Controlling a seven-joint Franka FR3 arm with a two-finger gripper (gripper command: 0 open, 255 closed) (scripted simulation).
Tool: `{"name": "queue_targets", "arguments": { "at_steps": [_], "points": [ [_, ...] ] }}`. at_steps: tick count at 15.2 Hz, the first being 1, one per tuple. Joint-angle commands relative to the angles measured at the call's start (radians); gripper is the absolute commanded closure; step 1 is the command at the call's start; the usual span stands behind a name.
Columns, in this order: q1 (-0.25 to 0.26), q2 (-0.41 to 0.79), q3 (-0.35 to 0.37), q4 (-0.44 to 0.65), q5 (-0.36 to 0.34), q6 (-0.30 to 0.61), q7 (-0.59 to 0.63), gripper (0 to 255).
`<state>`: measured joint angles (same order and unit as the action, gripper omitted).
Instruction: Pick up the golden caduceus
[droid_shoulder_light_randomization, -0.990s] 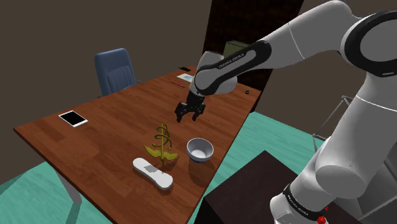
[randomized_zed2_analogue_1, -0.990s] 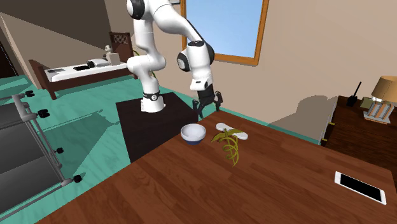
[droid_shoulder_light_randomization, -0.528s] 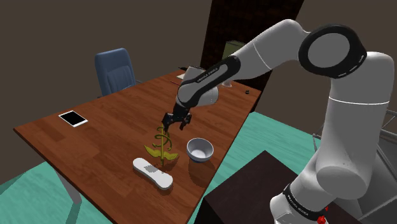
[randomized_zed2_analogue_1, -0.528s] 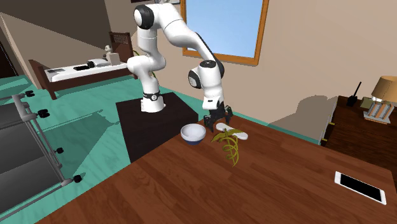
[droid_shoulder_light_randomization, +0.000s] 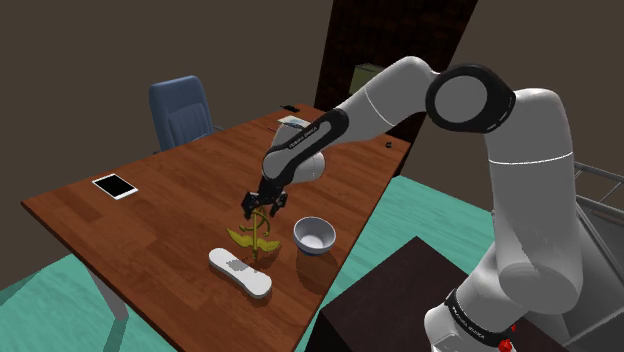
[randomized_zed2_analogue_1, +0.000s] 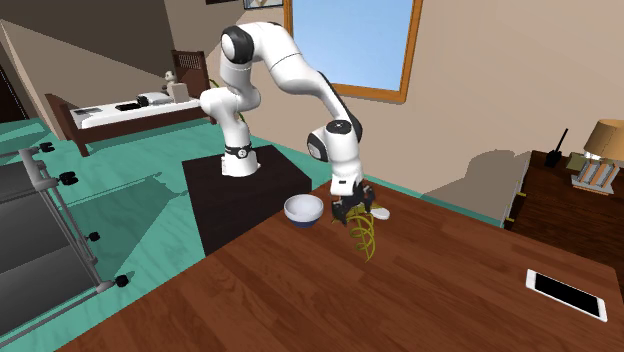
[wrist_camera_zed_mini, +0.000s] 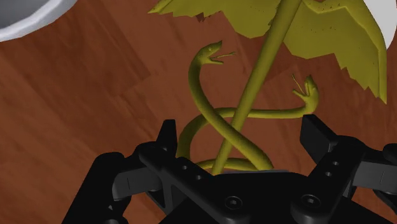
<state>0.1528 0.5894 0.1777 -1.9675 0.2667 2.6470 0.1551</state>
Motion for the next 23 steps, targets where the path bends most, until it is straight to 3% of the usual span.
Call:
{"name": "queue_targets", "arguments": {
  "at_steps": [1,5,6,15,23],
  "points": [
    [0.002,0.026,0.0,0.011,0.0,0.015,-0.003,0],
    [0.002,0.057,0.001,0.019,0.001,0.037,-0.009,0],
    [0.003,0.056,0.001,0.019,0.001,0.037,-0.008,255],
    [0.002,0.057,0.001,0.019,0.001,0.037,-0.009,255],
    [0.002,-0.035,-0.002,-0.001,-0.003,-0.033,0.011,255]
  ]
}}
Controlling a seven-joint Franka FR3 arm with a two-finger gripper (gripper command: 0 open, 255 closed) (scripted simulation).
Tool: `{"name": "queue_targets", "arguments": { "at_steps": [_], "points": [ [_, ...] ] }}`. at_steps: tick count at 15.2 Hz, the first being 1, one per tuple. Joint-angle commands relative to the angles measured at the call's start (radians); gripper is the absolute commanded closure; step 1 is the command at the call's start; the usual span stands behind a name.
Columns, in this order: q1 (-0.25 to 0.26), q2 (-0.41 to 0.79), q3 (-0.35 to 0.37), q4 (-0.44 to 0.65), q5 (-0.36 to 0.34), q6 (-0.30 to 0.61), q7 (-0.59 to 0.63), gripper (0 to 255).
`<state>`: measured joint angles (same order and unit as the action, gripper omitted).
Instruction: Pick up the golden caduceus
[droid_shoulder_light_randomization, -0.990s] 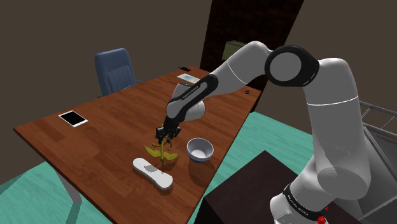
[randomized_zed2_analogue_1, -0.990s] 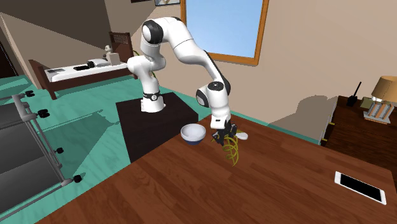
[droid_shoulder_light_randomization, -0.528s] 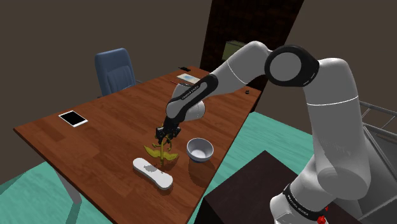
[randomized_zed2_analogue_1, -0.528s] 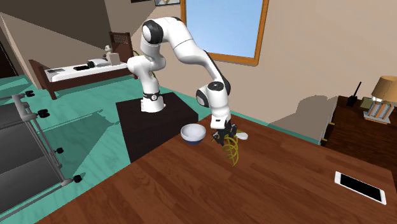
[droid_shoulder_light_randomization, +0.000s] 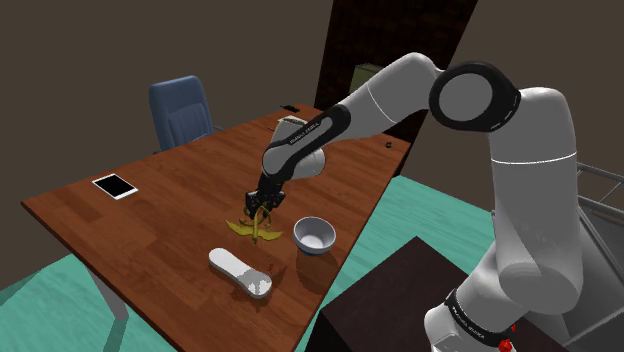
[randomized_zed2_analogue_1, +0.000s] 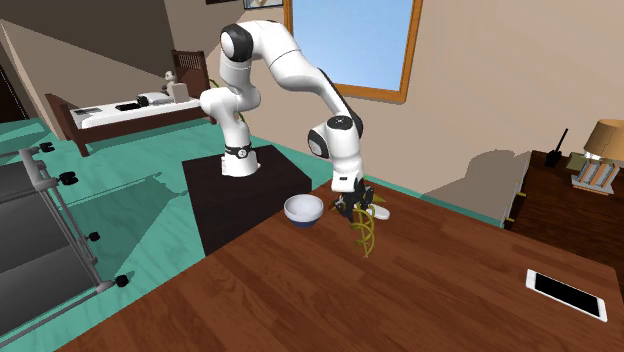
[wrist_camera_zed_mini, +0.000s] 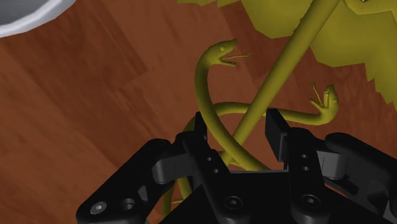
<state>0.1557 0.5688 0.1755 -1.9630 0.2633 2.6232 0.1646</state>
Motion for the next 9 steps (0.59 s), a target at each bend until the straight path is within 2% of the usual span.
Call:
{"name": "queue_targets", "arguments": {
  "at_steps": [1,9],
  "points": [
    [-0.001,-0.025,0.0,-0.007,0.0,-0.018,0.004,255],
    [-0.002,-0.09,-0.002,-0.012,-0.005,-0.077,0.02,255]
  ]
}}
